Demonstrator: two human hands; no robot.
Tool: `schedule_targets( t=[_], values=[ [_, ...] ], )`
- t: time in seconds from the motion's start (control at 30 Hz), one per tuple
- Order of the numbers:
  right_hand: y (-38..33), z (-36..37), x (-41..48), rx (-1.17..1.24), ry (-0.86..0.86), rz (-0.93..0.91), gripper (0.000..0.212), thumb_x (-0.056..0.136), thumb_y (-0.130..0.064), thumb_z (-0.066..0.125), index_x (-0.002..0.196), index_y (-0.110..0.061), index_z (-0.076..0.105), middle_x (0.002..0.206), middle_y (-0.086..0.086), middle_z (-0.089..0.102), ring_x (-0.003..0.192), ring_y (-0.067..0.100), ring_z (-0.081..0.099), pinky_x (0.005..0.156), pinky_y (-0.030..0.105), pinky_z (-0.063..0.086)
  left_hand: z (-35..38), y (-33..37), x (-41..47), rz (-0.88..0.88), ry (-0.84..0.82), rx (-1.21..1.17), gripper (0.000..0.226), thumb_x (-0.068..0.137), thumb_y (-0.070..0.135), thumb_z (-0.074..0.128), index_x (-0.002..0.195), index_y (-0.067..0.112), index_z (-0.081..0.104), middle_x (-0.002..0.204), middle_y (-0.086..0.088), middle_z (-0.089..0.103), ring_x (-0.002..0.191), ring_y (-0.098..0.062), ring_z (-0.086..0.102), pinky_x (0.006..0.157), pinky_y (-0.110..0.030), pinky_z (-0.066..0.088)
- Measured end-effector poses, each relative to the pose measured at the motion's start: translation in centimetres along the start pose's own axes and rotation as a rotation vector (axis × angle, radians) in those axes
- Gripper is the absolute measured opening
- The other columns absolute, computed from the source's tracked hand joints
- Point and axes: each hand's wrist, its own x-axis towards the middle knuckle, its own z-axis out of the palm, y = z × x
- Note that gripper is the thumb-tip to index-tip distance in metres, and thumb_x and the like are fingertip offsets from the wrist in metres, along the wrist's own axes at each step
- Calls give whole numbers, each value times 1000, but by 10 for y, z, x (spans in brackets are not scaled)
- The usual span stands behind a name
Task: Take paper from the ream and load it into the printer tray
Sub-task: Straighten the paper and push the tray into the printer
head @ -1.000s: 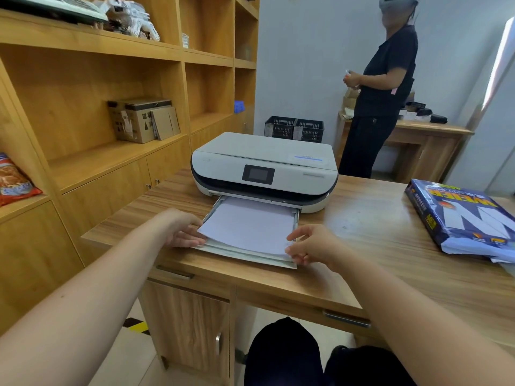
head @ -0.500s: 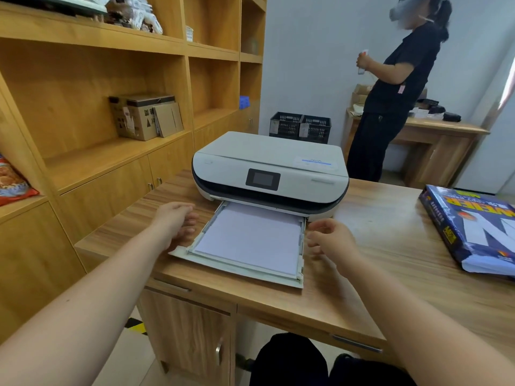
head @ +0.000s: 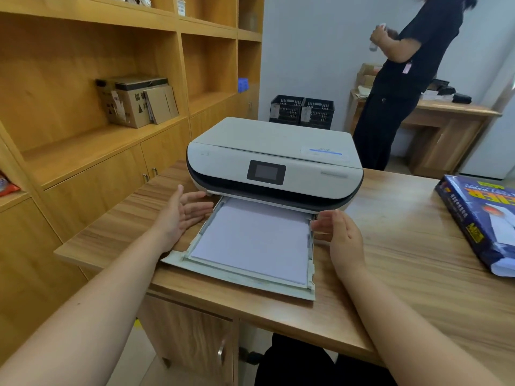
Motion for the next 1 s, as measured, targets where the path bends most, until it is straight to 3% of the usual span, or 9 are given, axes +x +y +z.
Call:
schedule_targets(
  t=[0.1,0.27,0.5,0.77,1.0],
  values=[
    [1,-4,0,85,-18,43,49,99,-43,32,103,-5,62,91,21,71,83,32,68,74,43,56,-5,-5,0,29,-64,9,64,99,56,17,115,15,64,104,-13,74,106,-25,67,100,-38,45],
    [-5,-9,-1,163,-51,67,43,104,-41,25,99,-13,58,85,23,70,69,25,71,61,33,59,-2,-10,0,69,-111,48,63,99,55,14,117,18,62,104,-11,74,105,-21,67,97,-33,46],
    [-6,-12,-1,176,-44,126,52,102,-46,27,115,-2,53,92,31,68,82,40,69,67,37,60,-5,-13,3,66,-144,38,62,99,55,14,117,20,62,105,-7,74,107,-19,66,100,-34,44],
    [-5,-9,-3,169,-82,137,39,101,-46,34,102,-15,57,88,21,70,81,33,72,73,40,60,-3,-13,4,73,-118,61,56,99,56,18,132,28,52,118,-9,69,108,-20,66,108,-44,39],
    [-7,-9,-8,125,-116,90,30,102,-39,34,101,-20,57,92,21,70,86,31,72,79,40,59,0,-12,3,73,-128,86,54,98,56,21,137,29,46,120,-8,68,109,-19,66,109,-45,38]
  ],
)
